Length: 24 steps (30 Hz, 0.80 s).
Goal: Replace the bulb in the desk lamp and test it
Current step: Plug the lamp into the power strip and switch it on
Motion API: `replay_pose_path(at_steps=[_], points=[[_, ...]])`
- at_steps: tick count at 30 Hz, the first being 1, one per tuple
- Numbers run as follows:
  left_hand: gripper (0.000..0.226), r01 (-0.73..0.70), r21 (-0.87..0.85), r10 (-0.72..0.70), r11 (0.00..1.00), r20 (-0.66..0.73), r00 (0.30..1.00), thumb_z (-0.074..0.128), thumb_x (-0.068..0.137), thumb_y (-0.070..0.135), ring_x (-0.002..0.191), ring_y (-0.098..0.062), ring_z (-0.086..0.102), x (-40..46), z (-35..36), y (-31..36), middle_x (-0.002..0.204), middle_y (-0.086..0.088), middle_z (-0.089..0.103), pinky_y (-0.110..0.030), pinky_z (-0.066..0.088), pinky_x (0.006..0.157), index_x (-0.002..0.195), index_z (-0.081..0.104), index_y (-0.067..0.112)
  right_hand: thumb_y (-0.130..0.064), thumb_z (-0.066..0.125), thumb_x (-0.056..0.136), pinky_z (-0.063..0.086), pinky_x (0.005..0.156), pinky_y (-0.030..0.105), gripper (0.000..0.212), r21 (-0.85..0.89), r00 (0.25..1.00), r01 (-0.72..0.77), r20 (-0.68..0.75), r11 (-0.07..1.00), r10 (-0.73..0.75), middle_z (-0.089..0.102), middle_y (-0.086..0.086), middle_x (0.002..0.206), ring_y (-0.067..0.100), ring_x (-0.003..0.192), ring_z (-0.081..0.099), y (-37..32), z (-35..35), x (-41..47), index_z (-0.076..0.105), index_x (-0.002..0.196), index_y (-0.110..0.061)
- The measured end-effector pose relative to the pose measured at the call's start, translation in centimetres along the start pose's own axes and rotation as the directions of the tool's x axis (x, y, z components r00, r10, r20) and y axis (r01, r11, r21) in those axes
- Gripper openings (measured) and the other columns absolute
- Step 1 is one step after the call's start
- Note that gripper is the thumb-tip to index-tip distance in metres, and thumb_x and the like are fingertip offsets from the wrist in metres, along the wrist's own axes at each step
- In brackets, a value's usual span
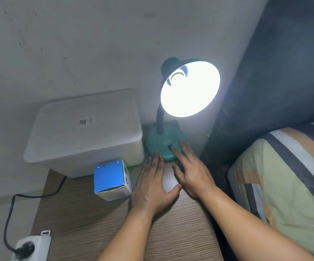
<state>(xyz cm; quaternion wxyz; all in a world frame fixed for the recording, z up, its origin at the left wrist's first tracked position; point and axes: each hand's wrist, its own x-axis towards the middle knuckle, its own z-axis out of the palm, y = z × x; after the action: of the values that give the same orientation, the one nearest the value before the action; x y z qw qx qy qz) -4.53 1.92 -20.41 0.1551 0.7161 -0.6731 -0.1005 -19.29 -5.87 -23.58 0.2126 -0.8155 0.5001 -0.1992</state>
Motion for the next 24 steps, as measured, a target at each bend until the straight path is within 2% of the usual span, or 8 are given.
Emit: replay_pose_path(at_steps=[2, 5, 16, 21, 24], points=[[0.099, -0.006, 0.000, 0.006, 1.000, -0.004, 1.000, 0.042, 0.084, 0.074, 0.144, 0.001, -0.017, 0.02, 0.01, -0.01, 0.163, 0.009, -0.013, -0.008, -0.033, 0.099, 0.159, 0.004, 0.021, -0.039, 0.050, 0.095, 0.036, 0.114, 0.041, 0.067, 0.007, 1.000, 0.001, -0.002, 1.000, -0.001, 0.021, -0.008, 0.164, 0.017, 0.149, 0.023, -0.09, -0.10, -0.02, 0.018, 0.154, -0.046], [0.100, -0.003, -0.005, 0.003, 1.000, -0.002, 1.000, 0.042, 0.083, 0.074, 0.150, -0.004, -0.013, 0.03, 0.04, -0.10, 0.157, 0.012, -0.019, -0.009, -0.028, 0.103, 0.159, 0.003, 0.022, -0.039, 0.049, 0.095, 0.038, 0.112, 0.041, 0.067, 0.011, 1.000, 0.002, -0.010, 1.000, -0.002, 0.025, -0.007, 0.162, 0.019, 0.147, 0.027, -0.21, -0.16, -0.06, 0.019, 0.153, -0.046], [0.101, -0.011, -0.006, 0.011, 1.000, 0.010, 1.000, 0.043, 0.083, 0.074, 0.144, 0.000, -0.018, 0.12, -0.01, -0.12, 0.166, 0.006, -0.009, -0.009, -0.029, 0.103, 0.159, 0.004, 0.021, -0.041, 0.048, 0.095, 0.040, 0.111, 0.042, 0.064, -0.001, 1.000, -0.021, -0.005, 1.000, 0.021, 0.025, -0.008, 0.162, 0.017, 0.147, 0.027, 0.18, 0.23, 0.05, 0.020, 0.153, -0.045], [0.101, -0.011, -0.021, 0.011, 1.000, 0.004, 1.000, 0.045, 0.083, 0.073, 0.143, 0.001, -0.018, 0.10, -0.22, 0.00, 0.155, 0.013, -0.022, -0.009, -0.028, 0.101, 0.159, 0.000, 0.023, -0.041, 0.049, 0.095, 0.039, 0.112, 0.042, 0.065, 0.003, 1.000, -0.024, 0.001, 1.000, 0.024, 0.026, -0.008, 0.161, 0.017, 0.147, 0.027, 0.28, 0.30, 0.08, 0.020, 0.153, -0.045], [0.101, -0.007, -0.023, 0.008, 1.000, 0.014, 1.000, 0.045, 0.084, 0.073, 0.146, 0.000, -0.015, 0.09, -0.23, 0.00, 0.161, 0.011, -0.017, -0.010, -0.027, 0.101, 0.159, 0.000, 0.023, -0.042, 0.048, 0.095, 0.037, 0.113, 0.042, 0.063, 0.003, 0.999, -0.031, 0.011, 1.000, 0.031, 0.025, -0.007, 0.162, 0.016, 0.148, 0.024, 0.35, 0.33, 0.13, 0.022, 0.153, -0.043]])
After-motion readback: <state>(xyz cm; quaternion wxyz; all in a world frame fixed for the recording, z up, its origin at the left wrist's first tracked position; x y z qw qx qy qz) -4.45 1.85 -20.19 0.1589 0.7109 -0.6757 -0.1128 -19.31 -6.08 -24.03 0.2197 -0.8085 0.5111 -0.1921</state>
